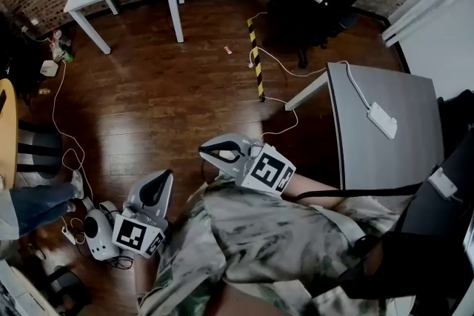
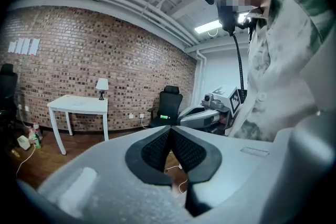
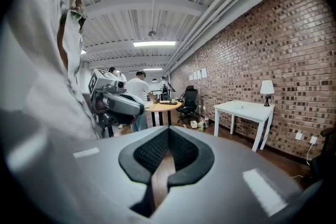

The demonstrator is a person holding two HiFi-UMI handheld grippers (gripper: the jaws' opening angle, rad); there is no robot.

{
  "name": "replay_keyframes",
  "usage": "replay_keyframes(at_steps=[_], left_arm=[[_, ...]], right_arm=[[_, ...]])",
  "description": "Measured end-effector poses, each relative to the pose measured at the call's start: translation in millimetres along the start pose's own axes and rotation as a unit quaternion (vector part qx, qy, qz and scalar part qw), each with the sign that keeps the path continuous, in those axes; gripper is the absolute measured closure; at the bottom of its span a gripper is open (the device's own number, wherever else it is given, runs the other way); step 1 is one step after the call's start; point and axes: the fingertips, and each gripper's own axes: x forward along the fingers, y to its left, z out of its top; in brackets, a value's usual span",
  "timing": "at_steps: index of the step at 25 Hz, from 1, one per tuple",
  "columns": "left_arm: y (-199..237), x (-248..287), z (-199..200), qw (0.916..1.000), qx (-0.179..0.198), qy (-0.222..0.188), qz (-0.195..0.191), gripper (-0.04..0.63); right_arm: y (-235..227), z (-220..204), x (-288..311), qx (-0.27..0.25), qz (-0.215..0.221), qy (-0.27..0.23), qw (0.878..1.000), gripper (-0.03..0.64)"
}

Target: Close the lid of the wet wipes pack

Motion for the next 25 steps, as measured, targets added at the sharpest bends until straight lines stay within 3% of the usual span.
replay_keyframes(at_steps=[5, 11, 19, 25], left_arm=[[29.0, 56.1, 27.6, 0.9998, 0.008, 0.010, 0.017, 0.595], [40.4, 115.0, 58.3, 0.9999, 0.001, 0.008, 0.011, 0.595], [75.5, 144.2, 71.9, 0.9994, -0.010, -0.002, 0.032, 0.595], [126.0, 155.7, 68.0, 0.9998, -0.005, -0.006, 0.021, 0.595]], right_arm=[[-77.1, 0.2, -14.9, 0.002, -0.006, 0.004, 1.000, 0.611], [-148.5, -6.6, -31.9, -0.019, 0.002, 0.006, 1.000, 0.611], [-192.1, 0.2, -12.1, -0.026, 0.014, 0.003, 1.000, 0.611], [-220.7, 7.4, 26.4, -0.032, -0.001, 0.006, 0.999, 0.611]])
